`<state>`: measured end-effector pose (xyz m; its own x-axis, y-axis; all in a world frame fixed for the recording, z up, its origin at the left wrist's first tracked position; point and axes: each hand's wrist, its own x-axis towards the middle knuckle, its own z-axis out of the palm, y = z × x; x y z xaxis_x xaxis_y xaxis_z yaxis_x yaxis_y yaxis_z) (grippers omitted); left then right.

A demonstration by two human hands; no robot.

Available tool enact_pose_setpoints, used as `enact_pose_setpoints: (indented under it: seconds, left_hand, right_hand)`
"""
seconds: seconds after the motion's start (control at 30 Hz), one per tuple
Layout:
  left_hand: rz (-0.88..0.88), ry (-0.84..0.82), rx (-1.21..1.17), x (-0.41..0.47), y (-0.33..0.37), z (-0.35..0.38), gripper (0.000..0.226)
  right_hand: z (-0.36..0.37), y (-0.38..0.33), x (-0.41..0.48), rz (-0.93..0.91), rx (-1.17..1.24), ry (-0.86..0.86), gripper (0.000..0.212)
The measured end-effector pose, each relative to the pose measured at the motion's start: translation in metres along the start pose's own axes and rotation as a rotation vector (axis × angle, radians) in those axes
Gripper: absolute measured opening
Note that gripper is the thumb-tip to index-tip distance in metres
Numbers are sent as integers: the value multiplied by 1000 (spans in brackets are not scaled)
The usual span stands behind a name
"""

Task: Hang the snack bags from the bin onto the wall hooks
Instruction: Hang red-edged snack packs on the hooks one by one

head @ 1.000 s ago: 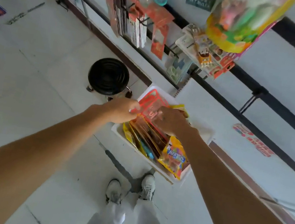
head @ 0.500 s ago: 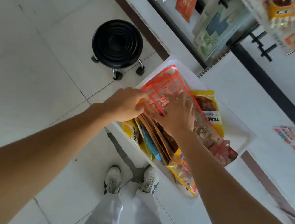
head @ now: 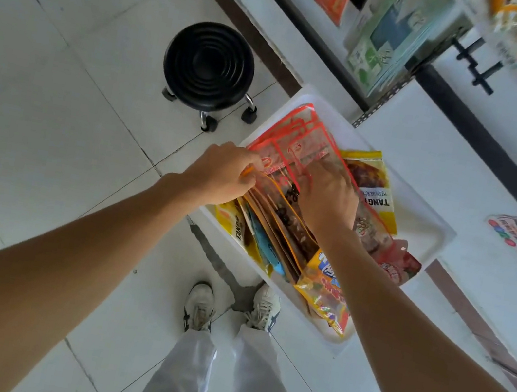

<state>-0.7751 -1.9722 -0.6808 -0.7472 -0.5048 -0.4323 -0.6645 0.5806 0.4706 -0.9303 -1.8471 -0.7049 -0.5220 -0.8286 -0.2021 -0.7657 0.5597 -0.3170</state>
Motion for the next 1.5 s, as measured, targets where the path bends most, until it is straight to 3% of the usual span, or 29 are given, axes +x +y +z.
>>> enact_pose_setpoints:
  seconds: [0.4, 0.57, 0.73, 1.0, 1.2, 1.33, 1.4, 1.5]
  left_hand:
    - [-32, -57, -71, -34, 38, -28, 30]
    - [14, -53, -64, -52, 60, -55, 34]
    - [59, -24, -69, -70, 77, -95, 34]
    - [61, 37, -99, -101, 98, -175, 42]
    - [18, 18, -263, -132, 115, -213, 51]
    - [115, -29, -486, -146, 145, -249, 66]
    - [180, -53, -595, -150, 161, -265, 61]
    - [271, -52, -709, -159, 187, -283, 27]
  right_hand:
    - [-78, -8, -34, 22, 20, -82, 25]
    - [-119, -16, -50, 21, 54, 11, 23]
    - [-158, -25, -57, 53, 293, 159, 15]
    - [-252, -53, -73, 115, 621, 184, 9]
    - [-328, -77, -92, 56, 771, 186, 13]
    - [-382, -92, -108, 30, 966, 189, 22]
    - [-405, -99, -118, 13, 998, 214, 20]
    - [-432, -105, -133, 12, 1030, 253, 15]
